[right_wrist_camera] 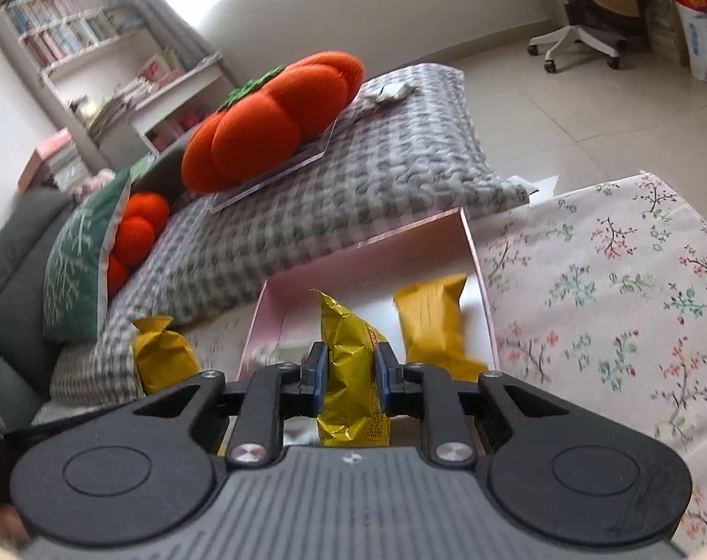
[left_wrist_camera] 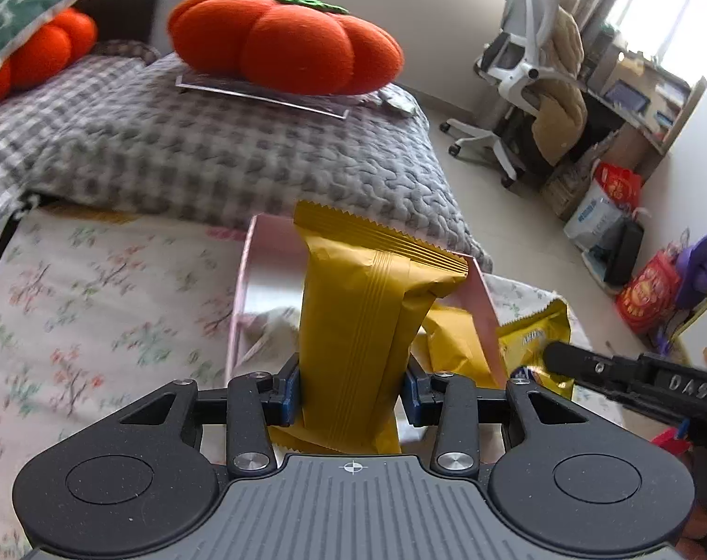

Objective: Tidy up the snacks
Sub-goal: 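Lift both yellow packets into the pink box and open both tools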

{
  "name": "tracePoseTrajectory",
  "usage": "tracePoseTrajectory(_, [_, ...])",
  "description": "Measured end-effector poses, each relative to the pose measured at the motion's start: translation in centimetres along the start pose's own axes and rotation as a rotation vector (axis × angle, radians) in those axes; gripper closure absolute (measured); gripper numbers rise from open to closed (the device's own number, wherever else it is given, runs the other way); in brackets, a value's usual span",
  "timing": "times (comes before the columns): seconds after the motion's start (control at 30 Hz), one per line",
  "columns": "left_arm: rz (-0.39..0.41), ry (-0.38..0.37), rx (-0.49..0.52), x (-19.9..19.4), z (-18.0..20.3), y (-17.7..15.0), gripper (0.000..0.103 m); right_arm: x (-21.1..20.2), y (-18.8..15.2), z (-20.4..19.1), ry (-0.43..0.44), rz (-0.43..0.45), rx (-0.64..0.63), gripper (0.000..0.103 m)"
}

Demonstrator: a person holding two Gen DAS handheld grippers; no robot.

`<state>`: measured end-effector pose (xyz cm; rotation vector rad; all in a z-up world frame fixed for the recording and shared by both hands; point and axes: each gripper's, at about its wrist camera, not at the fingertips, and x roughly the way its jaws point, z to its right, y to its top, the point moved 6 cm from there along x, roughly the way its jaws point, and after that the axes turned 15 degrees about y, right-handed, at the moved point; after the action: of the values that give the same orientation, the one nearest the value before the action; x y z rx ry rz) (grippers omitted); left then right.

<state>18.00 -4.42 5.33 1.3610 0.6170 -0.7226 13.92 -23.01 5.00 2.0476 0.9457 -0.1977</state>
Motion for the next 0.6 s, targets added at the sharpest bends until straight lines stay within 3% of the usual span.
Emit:
tracePoseTrajectory(0.17, [-0.023,-0.030,-0.005,2.9,1.3,0.6,0.065,1.3,0.4,0.2,0.026,0.008,0.023,0.084])
tracePoseTrajectory(0.47, [-0.002,-0.063,0.018,6.0,3.2,0.4,0.064,3.3,0.0,0.8,-0.026,-0.006,-0.025,0.084])
tracePoseTrajectory(0.6, [0.007,-0.048,0.052,6.7,3.3,-0.1,0.053,4.1,-0.4,0.7,-0.035,-0.015,-0.042,0.084])
